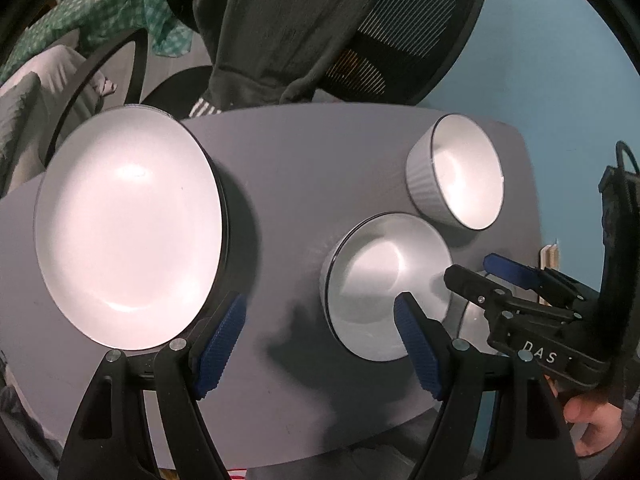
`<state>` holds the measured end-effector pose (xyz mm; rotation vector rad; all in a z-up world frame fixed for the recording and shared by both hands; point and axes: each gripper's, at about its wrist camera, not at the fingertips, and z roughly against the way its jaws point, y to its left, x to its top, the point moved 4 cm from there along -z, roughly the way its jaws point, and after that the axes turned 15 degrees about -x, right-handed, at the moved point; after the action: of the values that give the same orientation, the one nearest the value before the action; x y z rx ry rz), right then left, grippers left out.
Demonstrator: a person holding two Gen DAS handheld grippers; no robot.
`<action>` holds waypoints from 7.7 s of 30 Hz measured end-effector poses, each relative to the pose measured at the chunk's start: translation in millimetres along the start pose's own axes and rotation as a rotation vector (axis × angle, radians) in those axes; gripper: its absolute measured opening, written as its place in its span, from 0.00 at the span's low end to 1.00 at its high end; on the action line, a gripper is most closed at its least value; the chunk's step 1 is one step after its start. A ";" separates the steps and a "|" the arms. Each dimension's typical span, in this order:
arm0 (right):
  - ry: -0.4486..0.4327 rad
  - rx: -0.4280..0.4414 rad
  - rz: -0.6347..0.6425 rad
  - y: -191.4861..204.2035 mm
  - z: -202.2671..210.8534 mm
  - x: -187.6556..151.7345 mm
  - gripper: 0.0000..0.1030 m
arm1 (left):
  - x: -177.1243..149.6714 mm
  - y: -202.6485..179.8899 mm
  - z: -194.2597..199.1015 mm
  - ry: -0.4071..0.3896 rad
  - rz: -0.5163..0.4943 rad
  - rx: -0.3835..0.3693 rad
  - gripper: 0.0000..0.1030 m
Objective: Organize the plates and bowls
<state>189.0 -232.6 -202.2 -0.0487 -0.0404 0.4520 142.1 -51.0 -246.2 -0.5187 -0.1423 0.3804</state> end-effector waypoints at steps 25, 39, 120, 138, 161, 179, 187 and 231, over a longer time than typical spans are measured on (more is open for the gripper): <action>0.057 0.054 0.110 14.3 -35.6 2.5 0.18 | -12.1 11.0 -65.9 0.092 0.066 -0.061 0.23; 0.056 0.013 0.121 18.8 -39.4 3.6 0.07 | -13.0 24.2 -76.7 0.089 0.070 -0.031 0.09; 0.046 -0.101 -0.172 -83.7 16.2 69.3 0.45 | 88.8 -74.4 -71.5 0.098 -0.288 0.126 0.28; -0.084 -0.125 -0.198 -81.9 82.3 32.5 0.60 | 47.8 -95.7 20.9 -0.061 -0.390 0.106 0.59; -0.088 -0.126 -0.271 -69.7 104.6 -46.1 0.60 | -20.2 -95.8 55.3 -0.086 -0.425 0.064 0.60; -0.021 -0.123 -0.438 -112.5 43.3 -89.9 0.62 | -39.6 -101.0 -43.4 0.098 -0.435 0.008 0.60; -0.006 -0.130 -0.446 -116.1 4.8 -94.1 0.62 | -40.3 -99.1 -88.3 0.159 -0.434 0.029 0.60; 0.019 -0.073 -0.296 -64.0 -46.6 -58.5 0.21 | -44.5 -82.7 -141.5 0.189 -0.322 0.026 0.35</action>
<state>166.6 -317.5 -246.8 -0.1170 -0.0451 0.1545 159.6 -199.0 -327.6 -0.4933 -0.0364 0.0187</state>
